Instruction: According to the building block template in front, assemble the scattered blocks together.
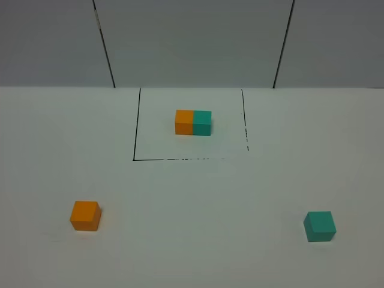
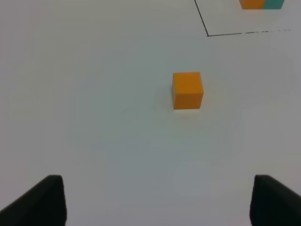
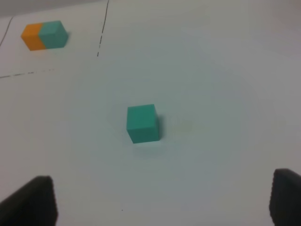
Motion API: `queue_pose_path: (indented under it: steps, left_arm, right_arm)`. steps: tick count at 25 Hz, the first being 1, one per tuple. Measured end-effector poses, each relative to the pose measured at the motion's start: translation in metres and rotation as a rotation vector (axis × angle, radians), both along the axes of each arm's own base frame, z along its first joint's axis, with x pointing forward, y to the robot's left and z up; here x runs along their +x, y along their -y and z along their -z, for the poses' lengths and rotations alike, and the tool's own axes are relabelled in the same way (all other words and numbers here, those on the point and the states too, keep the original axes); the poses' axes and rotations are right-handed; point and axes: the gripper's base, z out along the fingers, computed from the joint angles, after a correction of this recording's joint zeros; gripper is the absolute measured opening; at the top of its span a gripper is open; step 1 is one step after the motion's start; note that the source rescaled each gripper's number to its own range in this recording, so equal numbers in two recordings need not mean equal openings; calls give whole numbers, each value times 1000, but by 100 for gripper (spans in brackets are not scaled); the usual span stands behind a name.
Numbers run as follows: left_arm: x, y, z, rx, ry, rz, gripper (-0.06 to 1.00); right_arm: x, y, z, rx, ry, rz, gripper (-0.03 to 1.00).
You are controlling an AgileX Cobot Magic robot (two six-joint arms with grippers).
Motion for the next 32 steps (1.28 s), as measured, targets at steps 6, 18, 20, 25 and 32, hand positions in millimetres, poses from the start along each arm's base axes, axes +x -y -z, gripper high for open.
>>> queue_pose_path:
  steps: [6, 18, 20, 25, 32]
  left_arm:
    - [0, 0, 0, 0, 0, 0, 67]
    - [0, 0, 0, 0, 0, 0, 67]
    - [0, 0, 0, 0, 0, 0, 67]
    - [0, 0, 0, 0, 0, 0, 67]
    - [4, 0, -12, -16, 25, -11, 67]
  right_arm:
    - [0, 0, 0, 0, 0, 0, 80]
    - [0, 0, 0, 0, 0, 0, 80]
    - [0, 0, 0, 0, 0, 0, 80]
    - [0, 0, 0, 0, 0, 0, 80]
    - [0, 0, 0, 0, 0, 0, 80]
